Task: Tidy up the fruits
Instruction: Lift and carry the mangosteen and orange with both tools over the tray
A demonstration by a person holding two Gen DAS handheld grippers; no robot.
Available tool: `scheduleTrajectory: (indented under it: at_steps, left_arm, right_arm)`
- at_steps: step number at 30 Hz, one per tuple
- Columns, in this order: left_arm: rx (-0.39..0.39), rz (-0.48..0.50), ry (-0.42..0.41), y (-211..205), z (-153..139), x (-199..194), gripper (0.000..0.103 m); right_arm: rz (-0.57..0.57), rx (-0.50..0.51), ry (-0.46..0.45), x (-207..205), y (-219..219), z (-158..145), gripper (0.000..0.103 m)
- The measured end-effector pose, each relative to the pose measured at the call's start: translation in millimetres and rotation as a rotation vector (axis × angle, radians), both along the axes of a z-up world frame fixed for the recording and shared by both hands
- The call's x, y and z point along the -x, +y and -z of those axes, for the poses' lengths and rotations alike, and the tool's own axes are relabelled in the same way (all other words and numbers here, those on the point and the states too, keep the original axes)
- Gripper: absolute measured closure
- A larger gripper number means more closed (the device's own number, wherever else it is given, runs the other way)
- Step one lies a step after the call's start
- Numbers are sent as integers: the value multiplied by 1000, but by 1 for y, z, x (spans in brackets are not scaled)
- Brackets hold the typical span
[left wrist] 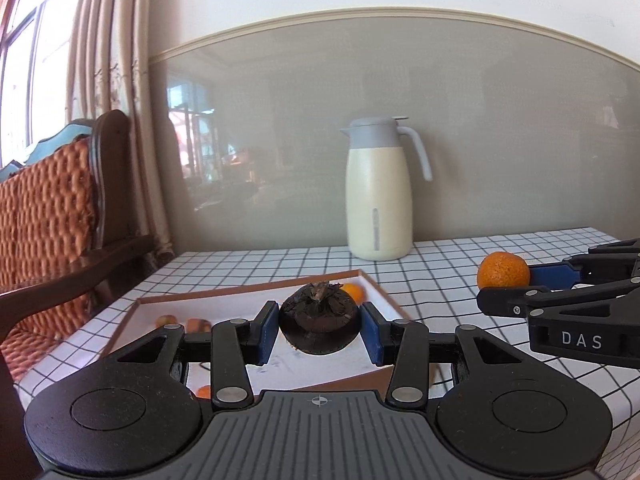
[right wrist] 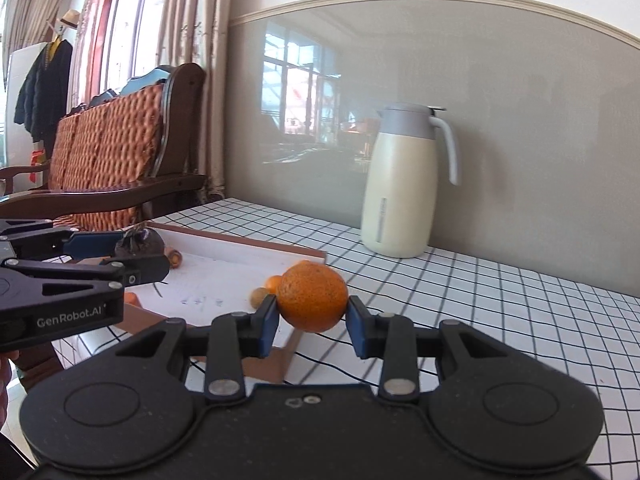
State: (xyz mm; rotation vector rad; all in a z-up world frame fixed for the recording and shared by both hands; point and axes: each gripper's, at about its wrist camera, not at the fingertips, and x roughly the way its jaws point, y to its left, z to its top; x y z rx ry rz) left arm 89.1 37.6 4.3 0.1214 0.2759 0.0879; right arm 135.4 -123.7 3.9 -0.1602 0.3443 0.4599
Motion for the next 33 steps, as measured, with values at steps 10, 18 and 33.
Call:
scheduleTrajectory:
  at_steps: [10, 18, 33]
  left_arm:
    - [15, -62, -13, 37, -1, 12, 59]
    - [33, -126, -31, 70, -5, 11, 59]
    - [44, -183, -25, 109, -11, -29, 59]
  right_arm:
    - [-92, 13, -11, 5, 47, -2, 75]
    - [-158, 33, -35, 3, 83, -11, 75]
    - [-123, 62, -16, -50, 100, -11, 75]
